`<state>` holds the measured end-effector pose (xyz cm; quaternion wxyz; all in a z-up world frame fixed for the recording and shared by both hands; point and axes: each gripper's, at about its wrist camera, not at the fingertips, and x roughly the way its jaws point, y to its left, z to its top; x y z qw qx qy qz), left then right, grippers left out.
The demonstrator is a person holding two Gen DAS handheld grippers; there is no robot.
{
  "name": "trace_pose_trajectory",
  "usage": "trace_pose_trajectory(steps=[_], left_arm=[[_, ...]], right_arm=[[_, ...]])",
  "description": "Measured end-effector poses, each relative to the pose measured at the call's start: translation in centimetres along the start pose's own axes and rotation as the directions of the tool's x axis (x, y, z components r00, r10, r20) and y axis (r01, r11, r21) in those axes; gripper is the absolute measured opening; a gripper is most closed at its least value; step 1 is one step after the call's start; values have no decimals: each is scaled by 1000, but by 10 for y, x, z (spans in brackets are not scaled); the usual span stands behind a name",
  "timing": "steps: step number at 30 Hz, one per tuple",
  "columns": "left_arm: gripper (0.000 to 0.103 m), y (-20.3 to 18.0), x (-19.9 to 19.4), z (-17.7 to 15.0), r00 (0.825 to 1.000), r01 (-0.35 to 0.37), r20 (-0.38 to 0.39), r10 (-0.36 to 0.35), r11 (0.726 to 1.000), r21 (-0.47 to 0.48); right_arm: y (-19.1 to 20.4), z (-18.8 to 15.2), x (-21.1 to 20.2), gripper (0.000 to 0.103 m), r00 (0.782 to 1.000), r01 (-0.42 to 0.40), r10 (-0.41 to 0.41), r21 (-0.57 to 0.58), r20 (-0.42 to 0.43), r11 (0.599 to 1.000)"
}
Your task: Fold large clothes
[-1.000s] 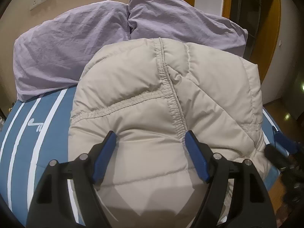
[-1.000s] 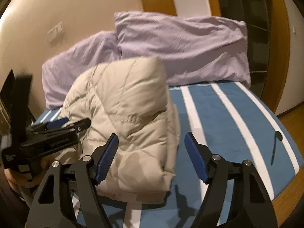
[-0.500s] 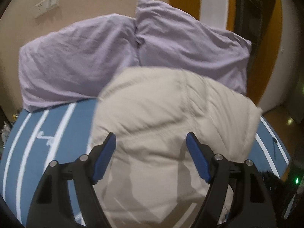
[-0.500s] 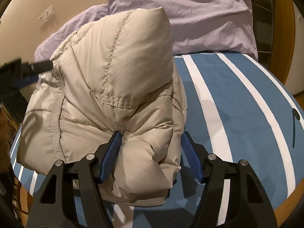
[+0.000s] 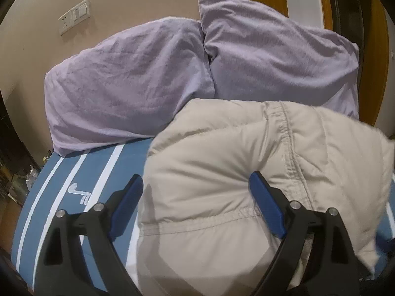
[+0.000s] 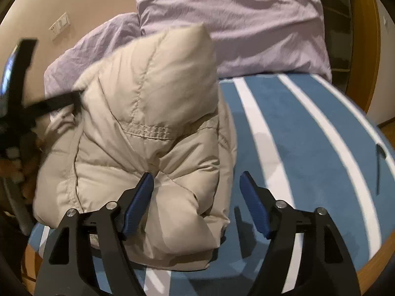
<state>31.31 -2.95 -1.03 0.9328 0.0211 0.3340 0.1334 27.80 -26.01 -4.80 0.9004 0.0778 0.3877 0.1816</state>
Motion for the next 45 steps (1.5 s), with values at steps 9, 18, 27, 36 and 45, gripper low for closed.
trace_pose_trajectory(steps=[9,18,27,36,45], left_arm=[[89,-5,16,-10,1000,9,0,-9,1000,-2],[89,0,23,-12,999,39,-3,-39,999,-22],[90,2,27,-11,999,53,-11,-53,998,-28],[91,4,23,-11,997,82,4,-82,996,-43],[93,0,22,-8,996,87,9,-87,995,-38]], right_arm=[[6,51,-20,80,997,8,-8,2,80,1000],[43,110,8,81,991,5,-3,-14,130,1000],[51,142,27,68,969,70,-74,24,236,997],[40,132,93,63,982,177,-176,1,67,984],[26,118,133,63,980,196,-195,12,-49,981]])
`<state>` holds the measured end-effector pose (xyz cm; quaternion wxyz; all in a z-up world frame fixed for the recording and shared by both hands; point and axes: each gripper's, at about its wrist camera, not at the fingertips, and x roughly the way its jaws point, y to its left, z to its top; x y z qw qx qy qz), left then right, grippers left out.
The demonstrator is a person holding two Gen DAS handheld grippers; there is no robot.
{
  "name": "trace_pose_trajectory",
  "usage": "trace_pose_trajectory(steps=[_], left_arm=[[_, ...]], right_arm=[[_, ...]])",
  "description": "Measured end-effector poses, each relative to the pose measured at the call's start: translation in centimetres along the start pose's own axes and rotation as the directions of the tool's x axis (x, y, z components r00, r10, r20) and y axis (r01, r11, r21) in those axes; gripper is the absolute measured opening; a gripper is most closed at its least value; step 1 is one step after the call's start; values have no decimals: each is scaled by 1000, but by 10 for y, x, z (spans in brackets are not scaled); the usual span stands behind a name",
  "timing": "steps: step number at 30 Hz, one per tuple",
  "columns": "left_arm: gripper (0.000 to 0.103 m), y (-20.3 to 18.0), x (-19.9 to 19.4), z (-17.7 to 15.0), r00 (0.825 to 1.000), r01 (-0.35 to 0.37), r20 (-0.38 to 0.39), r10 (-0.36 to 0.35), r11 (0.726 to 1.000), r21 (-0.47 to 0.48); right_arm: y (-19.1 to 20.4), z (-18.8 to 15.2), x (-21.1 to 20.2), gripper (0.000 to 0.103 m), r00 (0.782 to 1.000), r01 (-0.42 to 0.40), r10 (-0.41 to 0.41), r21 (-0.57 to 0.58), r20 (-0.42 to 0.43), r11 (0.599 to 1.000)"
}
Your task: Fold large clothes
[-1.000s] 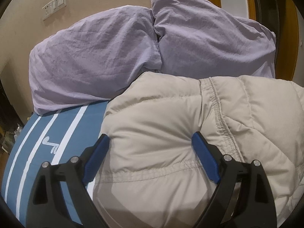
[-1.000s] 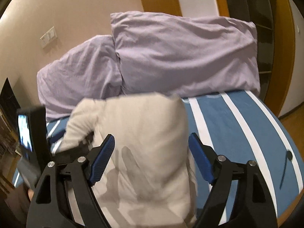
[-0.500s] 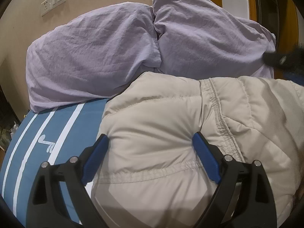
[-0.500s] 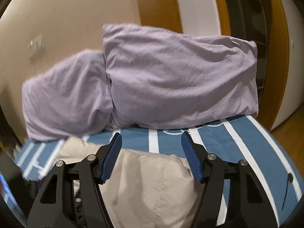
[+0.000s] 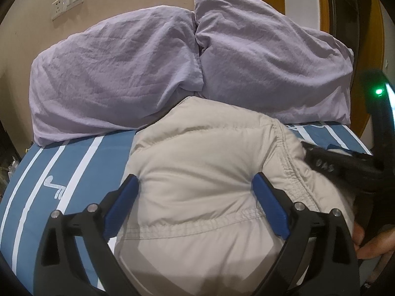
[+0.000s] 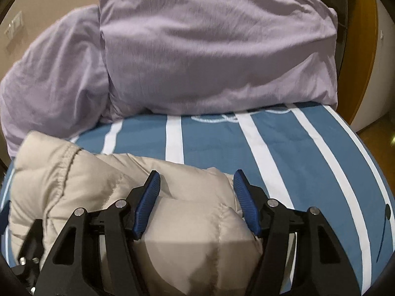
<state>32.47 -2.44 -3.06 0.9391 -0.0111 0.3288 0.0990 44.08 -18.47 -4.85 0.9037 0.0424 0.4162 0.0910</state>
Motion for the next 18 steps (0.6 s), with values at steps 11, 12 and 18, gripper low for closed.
trace_pose_trajectory(steps=[11,12,18], left_arm=[[97,-5,2,-2,1000,-14,-5,14,1000,27],[97,-6,2,-2,1000,-15,-5,15,999,28],[97,-6,3,-2,1000,-18,-5,18,999,33]], right_arm=[[2,-5,19,65,998,7,-9,-18,-69,1000],[2,-6,20,65,997,7,-8,-18,-71,1000],[0,-6,23,66,997,0,-1,-13,-81,1000]])
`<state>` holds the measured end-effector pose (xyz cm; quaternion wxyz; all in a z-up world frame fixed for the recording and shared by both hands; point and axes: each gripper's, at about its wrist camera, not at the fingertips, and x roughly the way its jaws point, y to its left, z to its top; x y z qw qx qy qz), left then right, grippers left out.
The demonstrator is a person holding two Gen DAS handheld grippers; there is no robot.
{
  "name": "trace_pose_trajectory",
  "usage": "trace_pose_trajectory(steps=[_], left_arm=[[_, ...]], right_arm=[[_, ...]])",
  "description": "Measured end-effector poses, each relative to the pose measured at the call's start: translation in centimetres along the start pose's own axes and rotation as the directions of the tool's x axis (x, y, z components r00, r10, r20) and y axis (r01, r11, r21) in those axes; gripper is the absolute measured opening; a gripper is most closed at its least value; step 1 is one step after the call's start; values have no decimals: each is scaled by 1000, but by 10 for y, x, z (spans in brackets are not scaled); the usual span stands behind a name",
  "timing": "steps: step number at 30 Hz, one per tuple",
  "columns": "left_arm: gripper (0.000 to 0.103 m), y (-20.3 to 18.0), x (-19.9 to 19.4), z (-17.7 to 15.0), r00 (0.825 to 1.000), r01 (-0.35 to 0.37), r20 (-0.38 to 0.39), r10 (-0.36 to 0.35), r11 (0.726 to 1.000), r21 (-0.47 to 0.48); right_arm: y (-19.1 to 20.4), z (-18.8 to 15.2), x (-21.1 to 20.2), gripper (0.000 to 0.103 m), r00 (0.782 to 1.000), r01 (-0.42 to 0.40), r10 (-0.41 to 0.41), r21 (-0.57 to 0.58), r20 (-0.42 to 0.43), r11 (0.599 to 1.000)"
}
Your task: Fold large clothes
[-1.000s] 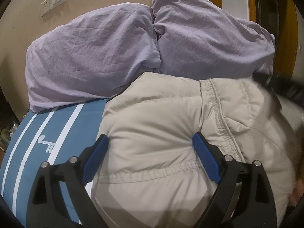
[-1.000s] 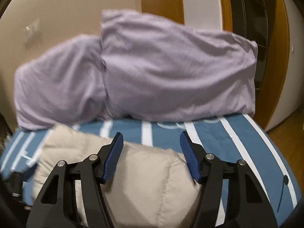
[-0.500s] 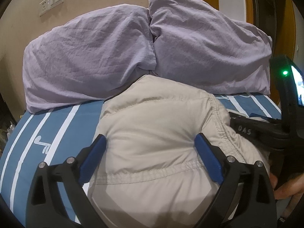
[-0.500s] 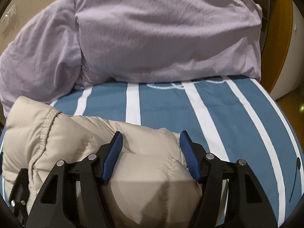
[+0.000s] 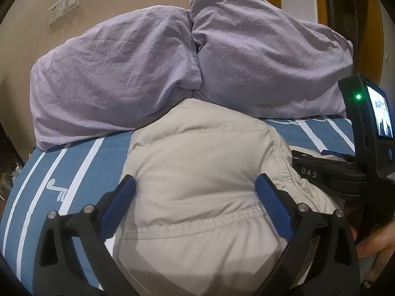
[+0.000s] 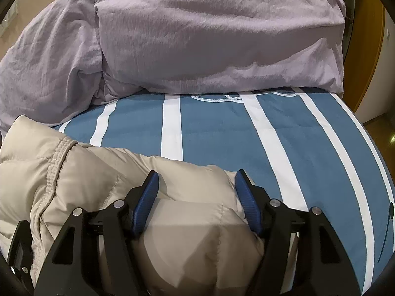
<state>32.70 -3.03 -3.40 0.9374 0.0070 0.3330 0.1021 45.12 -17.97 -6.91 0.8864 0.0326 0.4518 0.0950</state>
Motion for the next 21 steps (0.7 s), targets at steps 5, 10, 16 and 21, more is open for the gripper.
trace_pose_trajectory(steps=[5,10,16,21], left_arm=[[97,0,0,0,1000,-1,0,1,1000,2],[98,0,-1,0,1000,0,0,0,1000,2],[98,1,-1,1,1000,1,0,-1,1000,3],[98,0,-1,0,1000,2,0,-2,1000,3]], right_arm=[[0,1,1,66,1000,-4,4,6,-5,1000],[1,1,2,67,1000,-4,4,9,-6,1000],[1,1,3,67,1000,-6,6,10,-5,1000],[1,1,3,67,1000,-8,8,9,-4,1000]])
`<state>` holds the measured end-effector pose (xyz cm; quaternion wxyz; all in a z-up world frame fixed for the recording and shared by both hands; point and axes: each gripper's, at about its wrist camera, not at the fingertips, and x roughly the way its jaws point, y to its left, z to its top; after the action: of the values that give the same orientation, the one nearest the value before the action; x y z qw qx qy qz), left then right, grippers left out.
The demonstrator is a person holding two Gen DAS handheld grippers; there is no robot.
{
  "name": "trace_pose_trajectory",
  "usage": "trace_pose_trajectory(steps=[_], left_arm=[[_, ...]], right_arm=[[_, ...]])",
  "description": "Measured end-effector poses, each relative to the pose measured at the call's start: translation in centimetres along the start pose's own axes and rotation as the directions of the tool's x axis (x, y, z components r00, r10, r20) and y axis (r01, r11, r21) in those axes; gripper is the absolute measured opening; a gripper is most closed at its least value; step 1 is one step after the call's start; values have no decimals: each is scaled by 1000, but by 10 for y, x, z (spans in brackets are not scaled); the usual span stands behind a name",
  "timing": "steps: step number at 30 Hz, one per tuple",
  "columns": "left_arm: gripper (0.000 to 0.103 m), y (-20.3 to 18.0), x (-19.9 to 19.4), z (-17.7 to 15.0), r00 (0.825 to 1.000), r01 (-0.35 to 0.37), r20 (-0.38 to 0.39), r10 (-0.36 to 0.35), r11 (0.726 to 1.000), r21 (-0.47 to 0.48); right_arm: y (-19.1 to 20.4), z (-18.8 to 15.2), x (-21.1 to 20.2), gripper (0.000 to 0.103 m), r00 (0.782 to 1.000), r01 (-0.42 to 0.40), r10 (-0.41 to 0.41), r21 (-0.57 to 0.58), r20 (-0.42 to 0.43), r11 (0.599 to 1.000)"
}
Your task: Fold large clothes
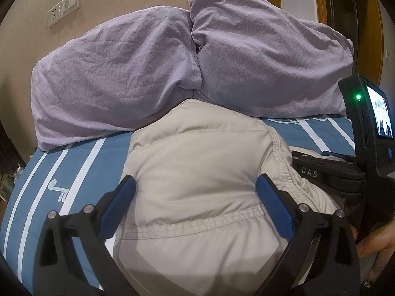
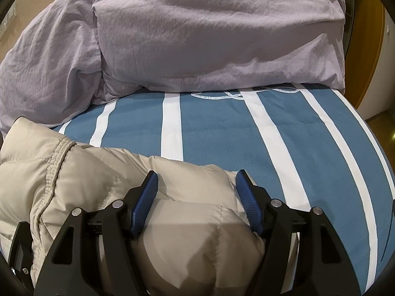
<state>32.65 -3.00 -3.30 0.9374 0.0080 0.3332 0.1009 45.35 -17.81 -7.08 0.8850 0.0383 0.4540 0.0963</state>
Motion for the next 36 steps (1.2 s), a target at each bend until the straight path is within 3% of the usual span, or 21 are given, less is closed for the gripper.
trace_pose_trajectory(steps=[12,18,25,32,36], left_arm=[[99,0,-1,0,1000,2,1,-2,1000,0],[99,11,-14,16,998,59,-8,-59,998,-31],[99,20,-19,43,999,-46,25,46,999,-24],[100,22,13,51,995,-93,-50,91,994,-51],[101,33,36,43,994,-28,-113,14,992,-122]], right_arm=[[-2,0,2,69,1000,-2,2,6,-1,1000],[-6,0,7,71,1000,6,-5,23,-16,1000],[-7,-1,8,71,1000,1,-1,33,-15,999],[-7,-2,7,71,1000,-9,9,46,-7,999],[-7,-3,7,72,1000,-11,11,48,-4,999]])
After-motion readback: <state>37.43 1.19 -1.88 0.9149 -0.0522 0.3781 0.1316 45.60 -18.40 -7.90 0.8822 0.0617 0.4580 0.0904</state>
